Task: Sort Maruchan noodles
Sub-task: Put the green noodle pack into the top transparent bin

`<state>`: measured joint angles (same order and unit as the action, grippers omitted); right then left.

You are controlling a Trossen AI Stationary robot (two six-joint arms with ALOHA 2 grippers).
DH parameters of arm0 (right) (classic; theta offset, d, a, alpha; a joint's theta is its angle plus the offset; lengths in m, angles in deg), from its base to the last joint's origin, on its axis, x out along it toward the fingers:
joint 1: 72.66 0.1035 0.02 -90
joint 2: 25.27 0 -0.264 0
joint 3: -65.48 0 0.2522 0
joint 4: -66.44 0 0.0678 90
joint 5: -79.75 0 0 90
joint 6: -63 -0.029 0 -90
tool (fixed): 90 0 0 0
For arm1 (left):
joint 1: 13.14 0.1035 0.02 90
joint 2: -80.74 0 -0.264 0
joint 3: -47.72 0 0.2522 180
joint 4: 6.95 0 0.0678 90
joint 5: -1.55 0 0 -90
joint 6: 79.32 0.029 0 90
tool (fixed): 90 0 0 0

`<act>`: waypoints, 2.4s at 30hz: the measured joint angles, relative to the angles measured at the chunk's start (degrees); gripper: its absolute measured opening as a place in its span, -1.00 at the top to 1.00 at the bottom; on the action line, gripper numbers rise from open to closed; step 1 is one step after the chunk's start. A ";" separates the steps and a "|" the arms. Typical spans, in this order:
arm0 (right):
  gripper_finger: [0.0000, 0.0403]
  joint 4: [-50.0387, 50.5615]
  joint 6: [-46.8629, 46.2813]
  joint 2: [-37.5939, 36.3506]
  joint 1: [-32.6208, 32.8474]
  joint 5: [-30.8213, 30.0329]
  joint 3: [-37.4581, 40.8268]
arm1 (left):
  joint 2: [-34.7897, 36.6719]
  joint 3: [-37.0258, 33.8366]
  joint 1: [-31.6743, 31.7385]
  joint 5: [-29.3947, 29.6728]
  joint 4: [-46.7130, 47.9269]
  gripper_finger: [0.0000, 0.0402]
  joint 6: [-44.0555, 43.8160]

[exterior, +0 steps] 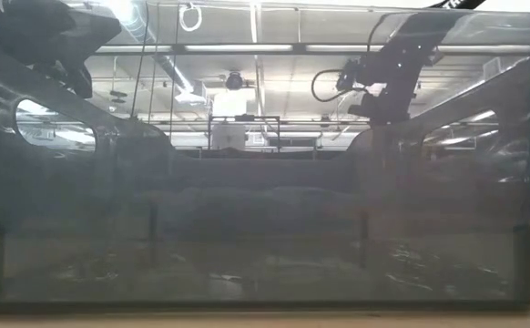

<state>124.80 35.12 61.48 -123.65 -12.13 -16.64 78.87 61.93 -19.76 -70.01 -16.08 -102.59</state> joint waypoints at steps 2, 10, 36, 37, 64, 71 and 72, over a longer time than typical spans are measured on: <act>0.62 0.02 0.08 -0.85 0.32 -0.59 0.00 | 0.01 0.00 0.00 0.00 0.00 0.80 0.01; 0.60 0.02 0.85 -8.35 6.96 -3.18 0.00 | 0.01 0.00 0.00 0.00 0.00 0.80 0.09; -0.11 -17.11 -26.12 4.84 44.88 5.04 13.29 | 0.02 0.00 0.00 0.00 -4.68 0.80 0.37; -0.12 -19.76 -26.14 5.27 44.12 5.84 14.61 | 0.02 0.00 0.00 0.00 -4.64 0.80 0.37; 0.57 -44.62 -30.65 6.85 42.59 13.06 27.19 | 0.00 0.00 0.00 -1.09 -4.24 0.80 0.07; 0.95 -43.35 -30.40 5.60 42.56 11.02 25.29 | 0.01 0.00 0.00 -1.10 -4.26 0.80 -0.13; 0.95 -41.68 -30.09 4.65 42.56 10.49 24.20 | 0.00 0.00 0.00 -1.13 -4.24 0.80 -0.85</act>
<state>83.12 5.02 66.12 -81.09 -1.65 7.56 78.87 61.93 -19.76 -71.15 -20.33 -103.44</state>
